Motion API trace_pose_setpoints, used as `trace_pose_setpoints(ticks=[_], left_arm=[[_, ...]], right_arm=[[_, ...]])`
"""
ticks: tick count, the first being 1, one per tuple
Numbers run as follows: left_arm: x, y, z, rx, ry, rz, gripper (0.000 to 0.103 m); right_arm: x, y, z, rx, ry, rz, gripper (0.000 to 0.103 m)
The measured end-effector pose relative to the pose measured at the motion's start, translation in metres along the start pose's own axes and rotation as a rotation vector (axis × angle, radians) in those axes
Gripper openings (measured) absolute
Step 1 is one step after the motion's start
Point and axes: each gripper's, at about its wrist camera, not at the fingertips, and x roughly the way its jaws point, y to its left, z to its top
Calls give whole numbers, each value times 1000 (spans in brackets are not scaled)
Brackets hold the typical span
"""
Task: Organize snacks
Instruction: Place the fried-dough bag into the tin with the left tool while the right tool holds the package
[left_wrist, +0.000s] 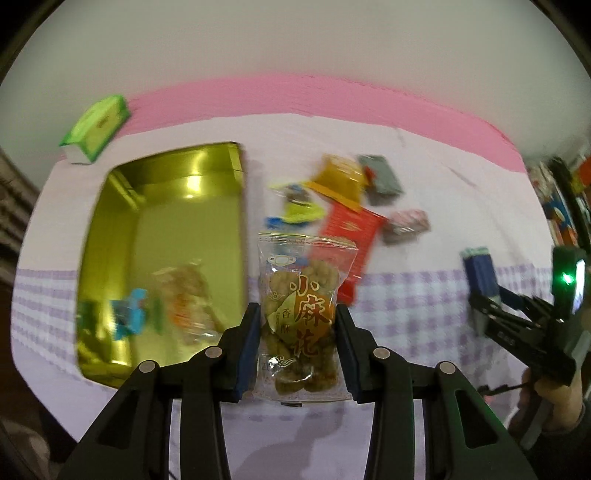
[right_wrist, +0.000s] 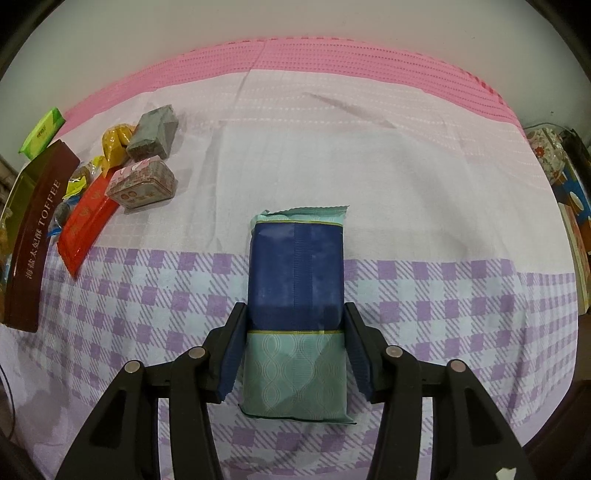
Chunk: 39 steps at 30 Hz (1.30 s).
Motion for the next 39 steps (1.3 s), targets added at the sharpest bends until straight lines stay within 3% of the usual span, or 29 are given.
trace_pose_setpoints(ticks=[10, 17, 26, 39], left_arm=[[15, 79, 9, -79, 26, 150, 40], [33, 116, 4, -100, 75, 214, 40], [46, 128, 3, -77, 87, 228, 40], [49, 113, -3, 9, 90, 267, 41]], right_arm=[[2, -1, 3, 0, 12, 0, 48], [3, 1, 4, 7, 23, -3, 49], [3, 1, 5, 6, 26, -4, 50], [4, 1, 5, 14, 33, -7, 51]])
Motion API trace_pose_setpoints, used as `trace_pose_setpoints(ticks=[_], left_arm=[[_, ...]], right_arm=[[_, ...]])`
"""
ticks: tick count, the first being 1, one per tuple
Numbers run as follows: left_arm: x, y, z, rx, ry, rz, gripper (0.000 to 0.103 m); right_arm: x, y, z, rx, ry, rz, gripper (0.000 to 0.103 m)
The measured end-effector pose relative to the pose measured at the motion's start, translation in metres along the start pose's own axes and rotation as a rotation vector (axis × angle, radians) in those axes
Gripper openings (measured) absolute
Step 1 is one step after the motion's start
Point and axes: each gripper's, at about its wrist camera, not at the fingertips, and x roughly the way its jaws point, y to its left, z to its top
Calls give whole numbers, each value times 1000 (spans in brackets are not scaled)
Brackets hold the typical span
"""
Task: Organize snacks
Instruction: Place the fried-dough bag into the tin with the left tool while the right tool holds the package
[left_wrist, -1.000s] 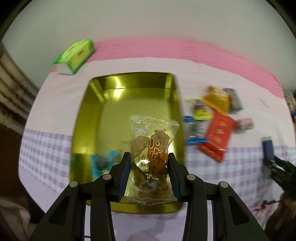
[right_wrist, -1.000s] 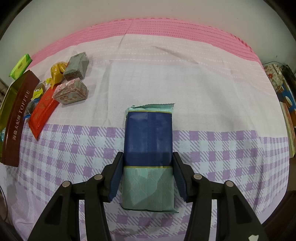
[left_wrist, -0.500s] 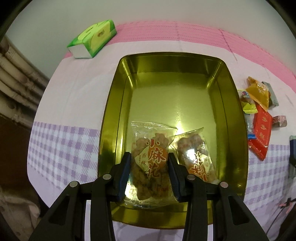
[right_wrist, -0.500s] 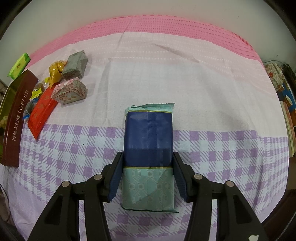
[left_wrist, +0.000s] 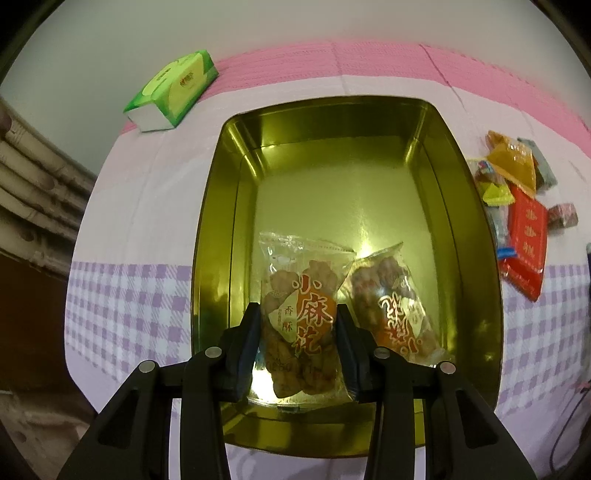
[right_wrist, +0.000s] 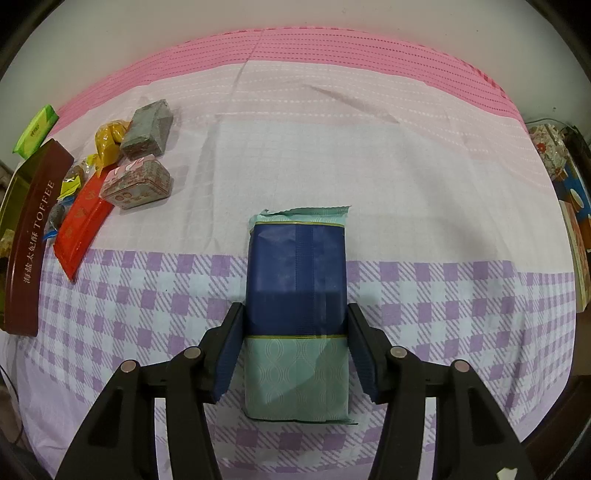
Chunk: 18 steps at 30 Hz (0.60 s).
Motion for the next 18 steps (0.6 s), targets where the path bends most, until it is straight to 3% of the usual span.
trace_pose_setpoints(ticks=[18], left_arm=[[2, -7, -14, 27, -5, 16, 42]], right_arm=[[-1, 1, 1, 6, 3, -7, 46]])
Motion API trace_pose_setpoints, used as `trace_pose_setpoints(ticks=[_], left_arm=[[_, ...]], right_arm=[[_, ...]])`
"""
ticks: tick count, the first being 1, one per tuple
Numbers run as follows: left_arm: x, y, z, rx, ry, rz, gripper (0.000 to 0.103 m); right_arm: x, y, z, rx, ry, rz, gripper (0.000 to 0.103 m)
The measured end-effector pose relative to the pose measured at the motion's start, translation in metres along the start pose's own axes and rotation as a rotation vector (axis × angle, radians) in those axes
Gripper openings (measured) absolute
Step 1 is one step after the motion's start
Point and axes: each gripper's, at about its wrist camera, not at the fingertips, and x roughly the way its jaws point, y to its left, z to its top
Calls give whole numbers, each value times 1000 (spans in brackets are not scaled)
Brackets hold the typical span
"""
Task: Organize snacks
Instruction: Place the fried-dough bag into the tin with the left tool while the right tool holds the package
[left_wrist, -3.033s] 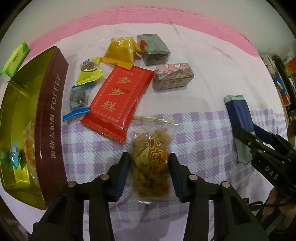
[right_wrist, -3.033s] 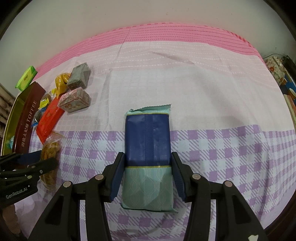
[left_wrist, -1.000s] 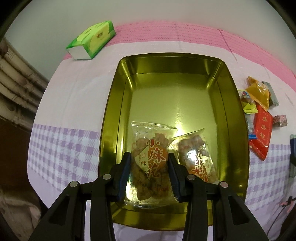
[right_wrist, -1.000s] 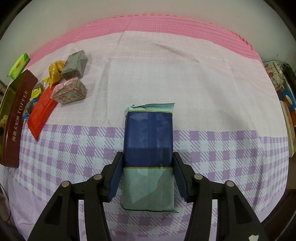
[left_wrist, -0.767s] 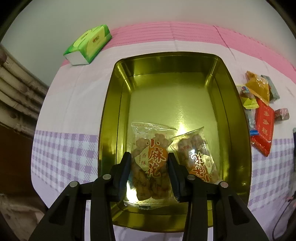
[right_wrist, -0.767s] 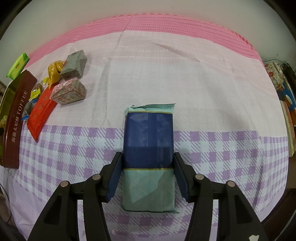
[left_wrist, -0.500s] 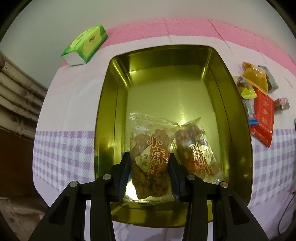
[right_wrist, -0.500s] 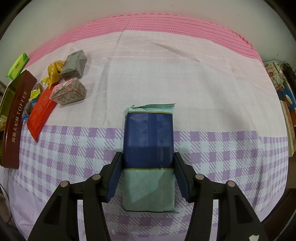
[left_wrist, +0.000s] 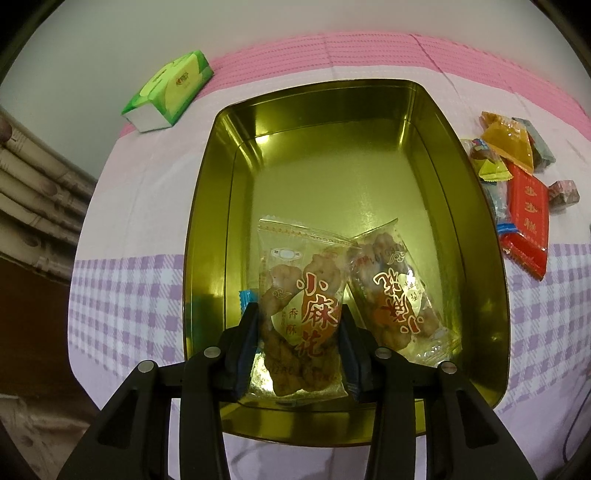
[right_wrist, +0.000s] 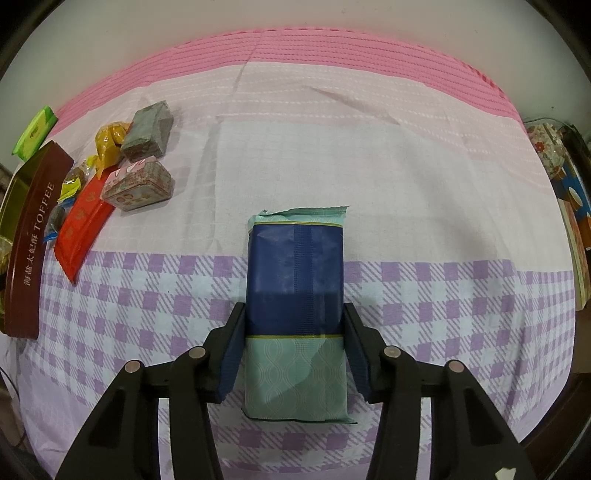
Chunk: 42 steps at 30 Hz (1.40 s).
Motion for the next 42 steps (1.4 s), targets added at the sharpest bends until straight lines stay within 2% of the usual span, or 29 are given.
trace_pose_setpoints(ticks=[7, 13, 24, 27, 30, 36, 42], left_arm=[[-5, 5, -2, -12, -14, -45, 52], [-13, 5, -2, -9, -62, -40, 60], [-24, 11, -6, -54, -134, -59, 64], [-29, 17, -7, -85, -165, -77, 65], [-34, 24, -8, -113, -196, -92, 70], [-44, 45, -10, -182, -242, -125, 71], [-44, 74, -14, -275, -240, -85, 71]], right_arm=[[-1, 0, -2, 13, 1, -14, 46], [-6, 2, -1, 20, 3, -23, 46], [-25, 14, 5, 5, -33, -21, 46], [-32, 25, 11, -7, -47, -13, 46], [-40, 38, 16, -25, -66, 3, 46], [-60, 80, 27, -77, -93, 93, 46], [-70, 141, 41, -157, -107, 182, 46]])
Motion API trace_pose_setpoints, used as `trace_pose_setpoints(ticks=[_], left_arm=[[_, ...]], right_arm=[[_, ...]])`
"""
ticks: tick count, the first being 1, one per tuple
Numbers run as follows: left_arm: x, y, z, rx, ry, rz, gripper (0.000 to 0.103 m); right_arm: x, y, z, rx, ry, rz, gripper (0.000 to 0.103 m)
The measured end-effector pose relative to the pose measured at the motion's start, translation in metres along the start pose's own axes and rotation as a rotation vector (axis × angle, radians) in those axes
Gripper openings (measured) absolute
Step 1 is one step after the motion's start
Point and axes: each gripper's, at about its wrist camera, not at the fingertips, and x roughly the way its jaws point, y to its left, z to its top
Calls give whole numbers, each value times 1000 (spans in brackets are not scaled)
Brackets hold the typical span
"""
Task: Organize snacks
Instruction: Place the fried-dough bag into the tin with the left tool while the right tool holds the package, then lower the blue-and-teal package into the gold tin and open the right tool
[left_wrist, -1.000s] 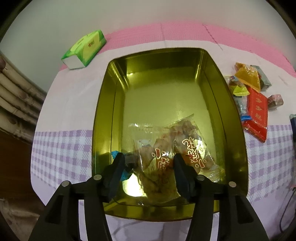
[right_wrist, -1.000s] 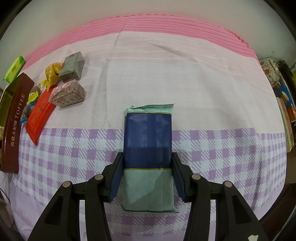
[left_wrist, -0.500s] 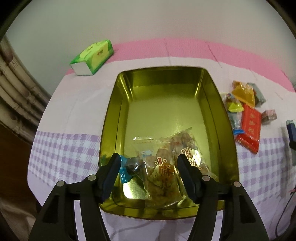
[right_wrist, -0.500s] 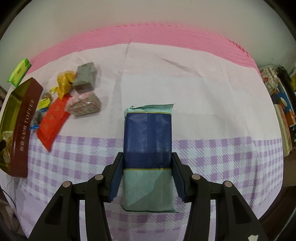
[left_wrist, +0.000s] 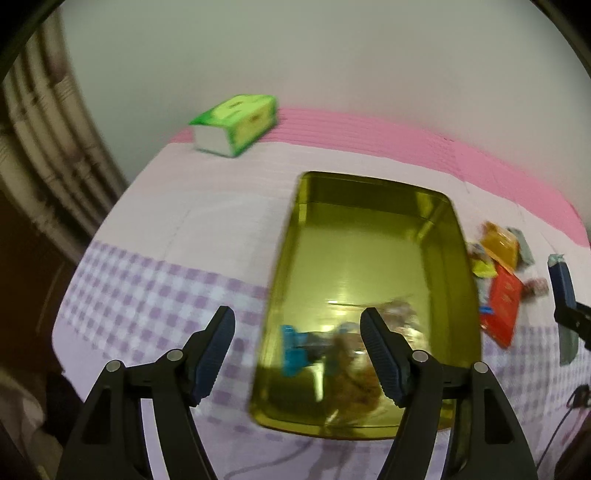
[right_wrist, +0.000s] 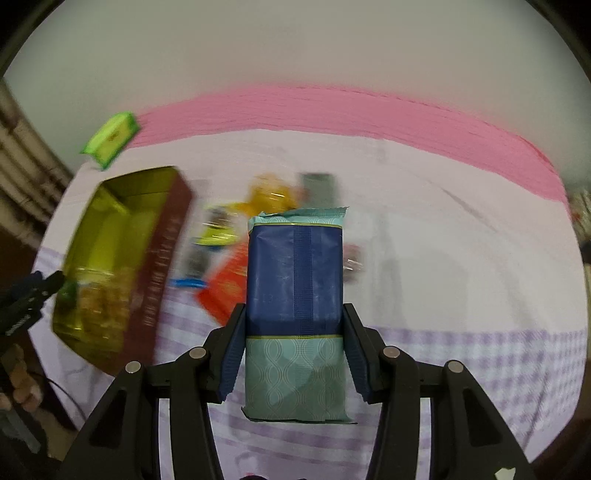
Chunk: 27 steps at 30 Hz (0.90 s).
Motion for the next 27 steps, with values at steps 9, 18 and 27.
trace_pose_setpoints(ticks=[9, 18, 27], left_arm=[[2, 49, -6, -137, 19, 107, 71], [12, 75, -8, -218, 44, 166, 71], [14, 71, -10, -204, 60, 165, 71]], right_arm=[[12, 86, 18, -101, 0, 104, 46], [40, 138, 21, -145, 48, 147, 46], [59, 157, 21, -154, 79, 136, 46]])
